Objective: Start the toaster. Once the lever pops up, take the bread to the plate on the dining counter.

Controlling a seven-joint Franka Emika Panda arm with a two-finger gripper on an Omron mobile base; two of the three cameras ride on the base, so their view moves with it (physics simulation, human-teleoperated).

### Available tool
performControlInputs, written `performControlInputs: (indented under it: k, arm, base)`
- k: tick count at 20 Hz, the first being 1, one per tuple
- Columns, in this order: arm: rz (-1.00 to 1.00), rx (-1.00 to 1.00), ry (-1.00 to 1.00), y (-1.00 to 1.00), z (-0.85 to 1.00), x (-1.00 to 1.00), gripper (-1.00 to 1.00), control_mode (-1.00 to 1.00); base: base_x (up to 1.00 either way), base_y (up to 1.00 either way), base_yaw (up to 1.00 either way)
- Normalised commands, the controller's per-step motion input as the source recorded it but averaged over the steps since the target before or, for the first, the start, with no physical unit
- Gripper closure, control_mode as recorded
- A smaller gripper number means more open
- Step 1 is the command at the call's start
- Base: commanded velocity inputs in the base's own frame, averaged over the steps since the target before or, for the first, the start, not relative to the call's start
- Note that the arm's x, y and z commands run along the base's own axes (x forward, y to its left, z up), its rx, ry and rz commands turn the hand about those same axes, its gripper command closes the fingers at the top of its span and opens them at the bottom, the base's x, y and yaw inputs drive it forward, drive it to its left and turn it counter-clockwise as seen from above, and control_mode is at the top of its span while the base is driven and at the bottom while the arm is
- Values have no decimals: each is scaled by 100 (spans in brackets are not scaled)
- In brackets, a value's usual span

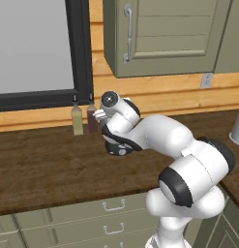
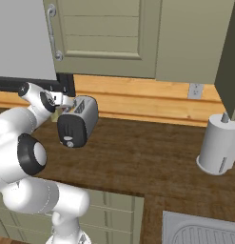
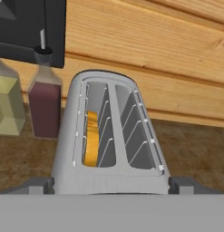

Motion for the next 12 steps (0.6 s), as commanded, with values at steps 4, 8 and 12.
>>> performControlInputs:
  k: [4,8,12]
  arm:
    - [0,0,0,0,0,0,-100,-100]
    - [0,0,0,0,0,0,-100,-100]
    - [0,0,0,0,0,0,-100,-100]
  base:
    - [0,0,0]
    - [0,0,0]
    - [0,0,0]
